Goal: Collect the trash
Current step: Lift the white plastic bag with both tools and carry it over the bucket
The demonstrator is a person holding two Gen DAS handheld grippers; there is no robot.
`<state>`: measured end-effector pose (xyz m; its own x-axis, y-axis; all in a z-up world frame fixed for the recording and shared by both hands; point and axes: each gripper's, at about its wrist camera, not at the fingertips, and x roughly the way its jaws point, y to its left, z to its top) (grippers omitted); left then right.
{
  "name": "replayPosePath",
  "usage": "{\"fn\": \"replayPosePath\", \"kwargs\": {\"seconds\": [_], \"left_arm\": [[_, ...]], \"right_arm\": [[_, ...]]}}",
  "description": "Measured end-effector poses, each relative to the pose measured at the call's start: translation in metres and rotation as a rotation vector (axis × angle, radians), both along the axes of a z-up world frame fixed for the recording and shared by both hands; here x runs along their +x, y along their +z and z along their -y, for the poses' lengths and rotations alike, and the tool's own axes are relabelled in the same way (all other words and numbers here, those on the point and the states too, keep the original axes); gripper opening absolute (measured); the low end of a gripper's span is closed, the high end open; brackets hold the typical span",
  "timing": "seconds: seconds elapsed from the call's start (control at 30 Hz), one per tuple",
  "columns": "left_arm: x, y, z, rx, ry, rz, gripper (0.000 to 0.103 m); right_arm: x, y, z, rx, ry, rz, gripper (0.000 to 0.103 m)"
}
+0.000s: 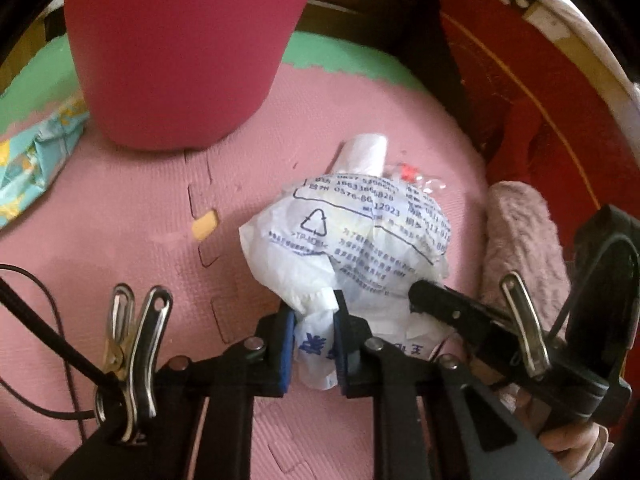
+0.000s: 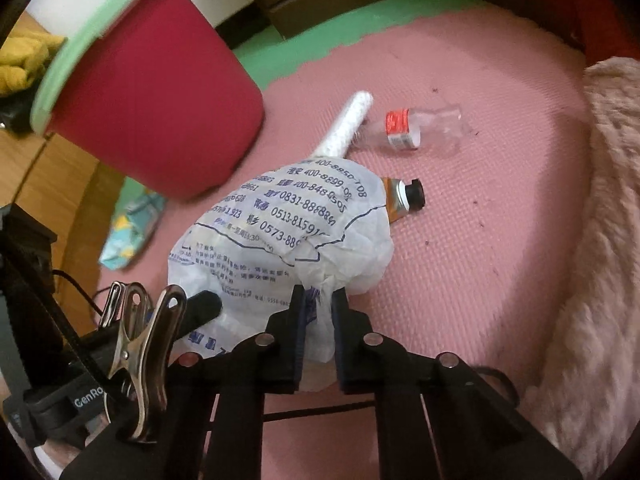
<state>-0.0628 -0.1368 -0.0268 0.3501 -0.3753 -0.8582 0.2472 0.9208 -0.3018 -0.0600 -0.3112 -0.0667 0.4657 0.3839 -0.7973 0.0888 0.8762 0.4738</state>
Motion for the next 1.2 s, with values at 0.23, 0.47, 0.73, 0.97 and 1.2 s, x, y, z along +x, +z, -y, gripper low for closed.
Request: {"fn": "replayPosePath", "kwargs": {"seconds": [0.23, 0.47, 0.73, 0.97, 1.2], "left_arm": [[-0.026, 0.039, -0.008, 0.009, -0.019, 0.068, 0.016], [-0.047, 0.089, -0.012, -0.062, -0.007, 0.173, 0.016], [-0.063, 0.132, -0.033, -0.108, 0.025, 0.254, 0.016], [-0.061, 0.162, -0.046, -0.140, 0.040, 0.322, 0.016], [-0.044, 0.191, -0.055, -0.139, 0.057, 0.392, 0.016]], "right_arm": [[-0.032, 0.038, 0.002, 0.033, -0.041, 0.103, 0.013], [-0.056, 0.088, -0.004, 0.005, -0.034, 0.249, 0.013], [-0.073, 0.132, -0.007, 0.028, -0.034, 0.366, 0.012], [-0.073, 0.163, -0.019, 0.020, 0.003, 0.427, 0.012], [-0.045, 0.192, -0.027, 0.025, 0.035, 0.477, 0.012]]}}
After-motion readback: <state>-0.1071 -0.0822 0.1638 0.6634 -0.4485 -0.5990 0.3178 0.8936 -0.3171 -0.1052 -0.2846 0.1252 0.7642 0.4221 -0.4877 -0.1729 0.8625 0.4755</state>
